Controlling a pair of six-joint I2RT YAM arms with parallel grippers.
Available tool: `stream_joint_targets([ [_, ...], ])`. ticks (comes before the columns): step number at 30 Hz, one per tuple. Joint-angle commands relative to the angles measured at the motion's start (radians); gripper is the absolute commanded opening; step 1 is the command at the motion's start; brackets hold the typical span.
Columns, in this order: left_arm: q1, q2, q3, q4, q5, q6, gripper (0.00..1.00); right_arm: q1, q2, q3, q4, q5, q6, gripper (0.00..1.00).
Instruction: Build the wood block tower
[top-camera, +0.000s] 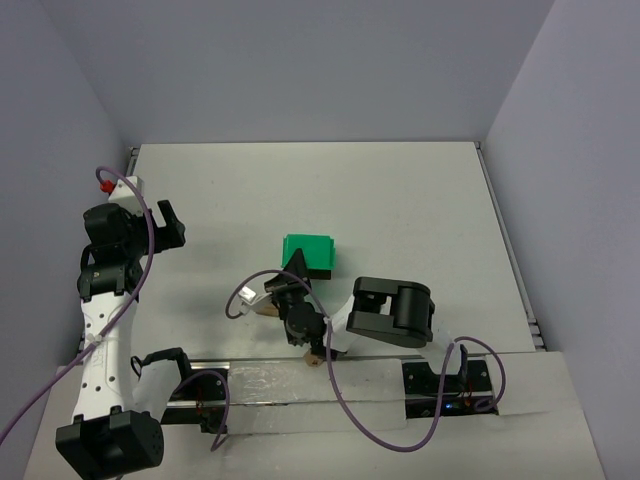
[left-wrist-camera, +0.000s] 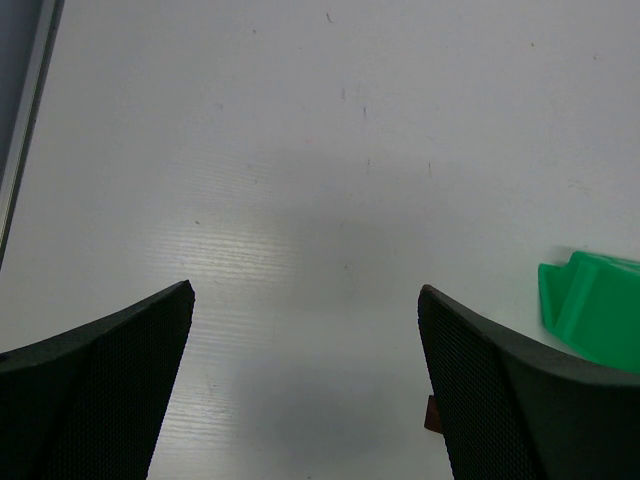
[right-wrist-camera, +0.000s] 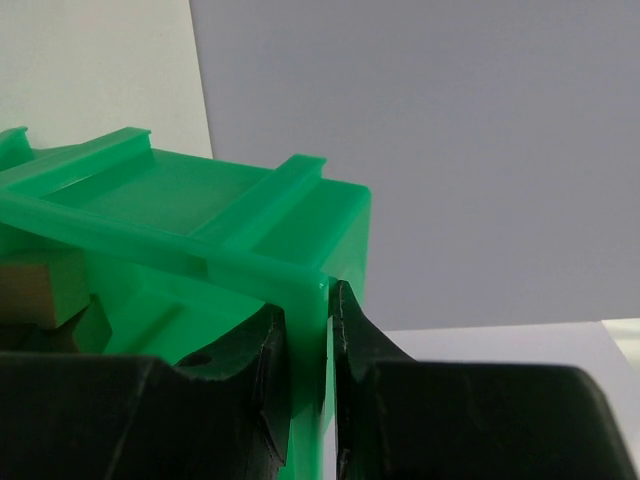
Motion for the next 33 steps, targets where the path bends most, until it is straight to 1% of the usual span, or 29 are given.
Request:
stream_joint_targets([
  [1, 0.013, -0.001, 0.032, 0.049, -0.003, -0.011, 0.99, -0.002, 0.060, -0.021, 0.316, 0.027, 0.126, 0.00],
  [5, 0.014, 0.005, 0.035, 0.049, -0.001, -0.011, 0.99, -0.080, -0.046, 0.020, 0.308, 0.005, 0.067, 0.00],
  [8, 0.013, 0.002, 0.034, 0.052, 0.012, -0.010, 0.99, -0.141, -0.153, 0.031, 0.223, -0.029, 0.079, 0.00],
  [10, 0.014, 0.000, 0.035, 0.052, 0.018, -0.009, 0.99, -0.180, -0.307, 0.035, -0.029, -0.040, 0.186, 0.00],
  [11, 0.014, 0.000, 0.035, 0.052, 0.021, -0.009, 0.99, -0.202, -0.355, 0.038, -0.130, -0.051, 0.273, 0.00],
  [12, 0.013, 0.000, 0.035, 0.051, 0.023, -0.009, 0.99, -0.223, -0.449, 0.047, -0.348, -0.063, 0.334, 0.00],
  [14, 0.015, 0.000, 0.033, 0.054, 0.032, -0.004, 0.99, -0.255, -0.585, 0.105, -0.815, -0.133, 0.545, 0.00],
  [15, 0.016, -0.001, 0.031, 0.055, 0.038, 0.000, 0.99, -0.267, -0.640, 0.156, -1.066, -0.193, 0.666, 0.00],
  [16, 0.016, -0.003, 0.031, 0.054, 0.041, 0.007, 0.99, -0.304, -0.671, 0.212, -1.265, -0.248, 0.827, 0.00],
  [17, 0.017, -0.004, 0.031, 0.054, 0.049, 0.008, 0.99, -0.310, -0.687, 0.266, -1.426, -0.307, 0.854, 0.00],
  [18, 0.017, -0.007, 0.028, 0.052, 0.065, 0.013, 0.99, -0.360, -0.699, 0.347, -1.638, -0.396, 0.949, 0.00],
  [20, 0.019, -0.013, 0.023, 0.056, 0.082, 0.022, 0.99, -0.454, -0.717, 0.415, -1.836, -0.546, 1.043, 0.00],
  [24, 0.019, -0.021, 0.020, 0.054, 0.115, 0.034, 0.99, -0.659, -0.793, 0.439, -2.022, -0.773, 1.030, 0.00],
  [26, 0.019, -0.033, 0.012, 0.056, 0.144, 0.051, 0.99, -0.772, -0.823, 0.460, -2.169, -0.873, 0.987, 0.00],
  [28, 0.019, -0.047, -0.004, 0.060, 0.205, 0.072, 0.99, -0.869, -0.839, 0.462, -2.269, -1.004, 0.897, 0.00],
  [29, 0.019, -0.057, -0.011, 0.065, 0.226, 0.076, 0.99, -0.937, -0.850, 0.454, -2.325, -1.044, 0.860, 0.00],
  [30, 0.020, -0.060, -0.014, 0.068, 0.244, 0.081, 0.99, -0.953, -0.853, 0.453, -2.339, -1.071, 0.826, 0.00],
  [31, 0.019, -0.065, -0.017, 0.069, 0.268, 0.084, 0.99, -1.014, -0.862, 0.438, -2.368, -1.107, 0.778, 0.00],
  [33, 0.020, -0.067, -0.015, 0.064, 0.284, 0.085, 0.99, -1.131, -0.864, 0.414, -2.399, -1.127, 0.745, 0.00],
])
